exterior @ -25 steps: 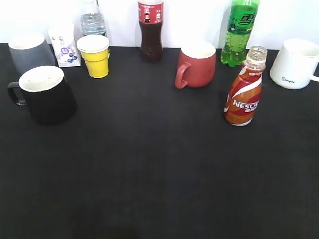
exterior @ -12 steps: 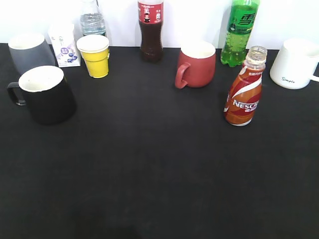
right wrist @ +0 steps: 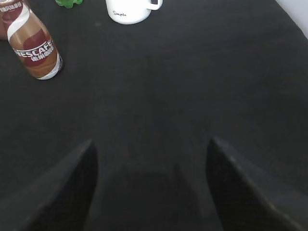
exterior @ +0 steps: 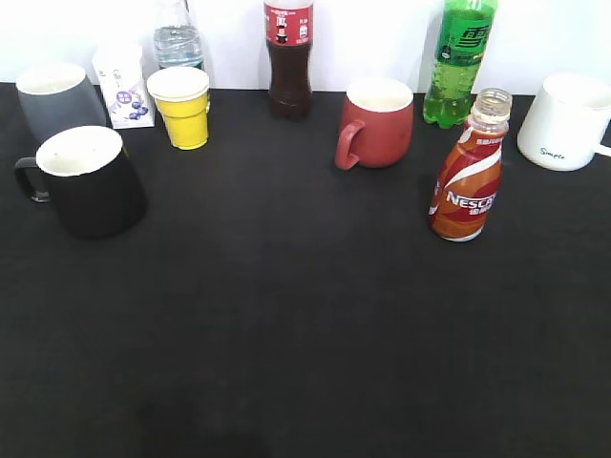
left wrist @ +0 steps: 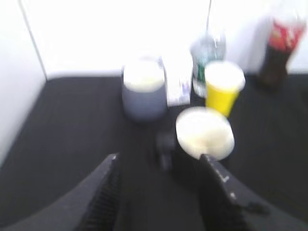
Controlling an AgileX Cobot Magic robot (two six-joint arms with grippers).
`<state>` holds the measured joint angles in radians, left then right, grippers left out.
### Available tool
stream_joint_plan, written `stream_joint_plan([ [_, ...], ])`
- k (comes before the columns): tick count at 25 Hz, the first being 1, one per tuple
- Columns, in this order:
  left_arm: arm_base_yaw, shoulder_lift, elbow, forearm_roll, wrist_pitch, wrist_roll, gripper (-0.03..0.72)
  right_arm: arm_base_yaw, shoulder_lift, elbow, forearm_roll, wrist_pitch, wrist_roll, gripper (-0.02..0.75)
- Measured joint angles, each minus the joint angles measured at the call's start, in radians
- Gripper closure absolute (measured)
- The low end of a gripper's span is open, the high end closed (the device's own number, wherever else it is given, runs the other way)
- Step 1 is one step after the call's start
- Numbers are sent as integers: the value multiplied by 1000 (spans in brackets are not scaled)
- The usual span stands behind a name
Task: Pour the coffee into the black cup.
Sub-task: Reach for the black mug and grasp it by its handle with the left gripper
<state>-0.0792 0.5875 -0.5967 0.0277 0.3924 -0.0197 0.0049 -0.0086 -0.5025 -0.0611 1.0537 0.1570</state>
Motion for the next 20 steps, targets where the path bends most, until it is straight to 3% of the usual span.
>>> stream_joint_plan([
  [3,0,115,65,2,-230,0,290,0,0,0,0,0,0,188],
  [8,0,355,312,7,-719,0,290,0,0,0,0,0,0,188],
  [17,0,715,321,-2,-1040,0,289,0,0,0,0,0,0,188],
  [20,0,821,321,-3,-1118,0,322,0,0,0,0,0,0,188],
])
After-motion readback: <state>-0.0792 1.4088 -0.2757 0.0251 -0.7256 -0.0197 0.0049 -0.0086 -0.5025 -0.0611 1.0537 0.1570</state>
